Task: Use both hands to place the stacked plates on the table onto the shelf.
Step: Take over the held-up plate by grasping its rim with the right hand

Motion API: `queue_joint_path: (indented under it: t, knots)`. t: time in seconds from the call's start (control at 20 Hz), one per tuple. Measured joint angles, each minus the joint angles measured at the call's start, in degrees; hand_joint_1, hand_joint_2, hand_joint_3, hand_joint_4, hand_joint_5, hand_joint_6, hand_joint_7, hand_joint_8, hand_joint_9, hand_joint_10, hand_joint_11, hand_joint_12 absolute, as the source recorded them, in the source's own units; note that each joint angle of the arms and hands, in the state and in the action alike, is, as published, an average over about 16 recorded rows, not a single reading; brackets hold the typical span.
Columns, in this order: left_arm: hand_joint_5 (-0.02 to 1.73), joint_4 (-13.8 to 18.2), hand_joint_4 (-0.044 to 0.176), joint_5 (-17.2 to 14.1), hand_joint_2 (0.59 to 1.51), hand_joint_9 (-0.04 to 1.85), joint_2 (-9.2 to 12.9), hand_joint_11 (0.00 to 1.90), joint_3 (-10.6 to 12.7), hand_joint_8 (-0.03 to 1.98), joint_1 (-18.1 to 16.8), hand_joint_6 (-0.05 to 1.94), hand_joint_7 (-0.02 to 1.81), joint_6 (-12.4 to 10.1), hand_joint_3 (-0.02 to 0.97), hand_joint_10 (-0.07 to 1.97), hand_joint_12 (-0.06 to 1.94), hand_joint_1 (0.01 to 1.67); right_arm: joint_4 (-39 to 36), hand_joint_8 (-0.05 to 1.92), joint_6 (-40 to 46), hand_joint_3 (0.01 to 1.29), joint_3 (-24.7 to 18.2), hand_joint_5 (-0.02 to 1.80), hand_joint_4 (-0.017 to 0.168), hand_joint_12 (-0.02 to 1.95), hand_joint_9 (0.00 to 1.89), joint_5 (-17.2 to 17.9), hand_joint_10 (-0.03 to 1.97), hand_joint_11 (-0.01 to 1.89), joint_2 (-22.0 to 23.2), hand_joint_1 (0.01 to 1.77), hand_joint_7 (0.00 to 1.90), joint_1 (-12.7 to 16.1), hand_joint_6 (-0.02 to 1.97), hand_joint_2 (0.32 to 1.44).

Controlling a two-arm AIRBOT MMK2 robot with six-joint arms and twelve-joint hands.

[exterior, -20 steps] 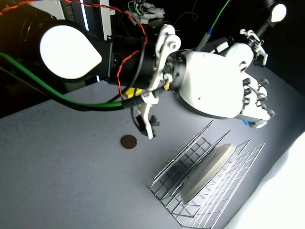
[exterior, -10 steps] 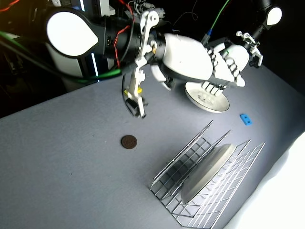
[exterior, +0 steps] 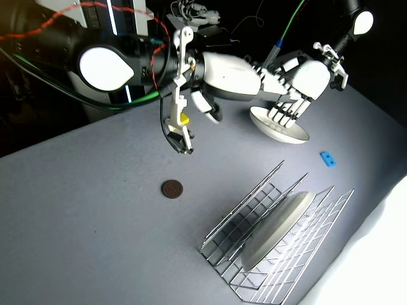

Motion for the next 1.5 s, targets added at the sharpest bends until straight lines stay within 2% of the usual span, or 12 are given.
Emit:
queue_joint_path:
  t: [0.25,0.45,0.5,0.65,0.95,1.2,1.5]
  knots:
    - [0.04,-0.41,-0.008,-0.07,1.106,0.03,-0.04,0.02,-0.11,-0.01,0.64,-0.03,0.05,0.19,0.021,0.0,-0.01,0.02,0.33,0.02,-2.09,0.01,5.35,0.02,0.027,-0.02,0.01,-0.74,0.02,0.02,-7.06,1.2,0.02,-1.9,0.02,0.85]
    - [0.04,-0.61,-0.008,-0.15,1.107,0.02,-0.09,0.02,-0.13,-0.01,0.85,-0.03,0.05,0.27,0.021,0.0,-0.01,0.02,0.56,0.02,-2.92,0.01,11.05,0.02,0.026,0.0,0.01,-1.48,0.02,0.02,-13.17,1.19,0.02,-2.34,0.02,0.85]
    - [0.04,-0.62,-0.008,-0.18,1.107,0.02,-0.11,0.02,-0.12,-0.01,0.85,-0.03,0.05,0.28,0.021,0.0,-0.01,0.02,0.61,0.02,-3.11,0.01,12.5,0.02,0.024,0.0,0.01,-1.62,0.02,0.02,-14.6,1.18,0.02,-2.38,0.02,0.85]
    - [0.04,-0.63,-0.008,-0.24,1.107,0.02,-0.16,0.02,-0.09,-0.01,0.85,-0.03,0.05,0.28,0.021,0.0,-0.01,0.02,0.71,0.02,-3.62,0.01,16.6,0.02,0.001,0.0,0.01,-2.03,0.02,0.02,-18.48,1.17,0.02,-2.5,0.02,0.86]
    - [0.04,-0.64,-0.008,-0.34,1.108,0.02,-0.26,0.02,-0.02,-0.01,0.85,-0.02,0.05,0.28,0.021,0.0,-0.01,0.02,0.61,0.02,-4.83,0.01,23.0,0.02,0.002,0.06,0.01,-2.53,0.02,0.03,-24.69,1.17,0.02,-2.89,0.02,0.86]
    - [0.04,-0.62,-0.008,-0.39,1.109,0.02,-0.31,0.02,0.03,-0.01,0.77,-0.02,0.05,0.27,0.021,0.0,-0.02,0.02,0.35,0.02,-5.77,0.01,26.46,0.06,0.002,0.27,0.05,-2.63,0.02,0.02,-28.24,1.21,0.06,-3.22,0.02,0.87]
    - [0.04,-0.43,-0.008,-0.41,1.11,0.02,-0.32,0.02,0.06,-0.01,0.54,-0.02,0.05,0.11,0.021,0.0,-0.02,0.02,-0.27,0.01,-6.57,0.01,29.14,0.27,0.002,0.66,0.27,-2.23,0.02,0.11,-30.83,1.28,0.27,-3.34,0.02,0.91]
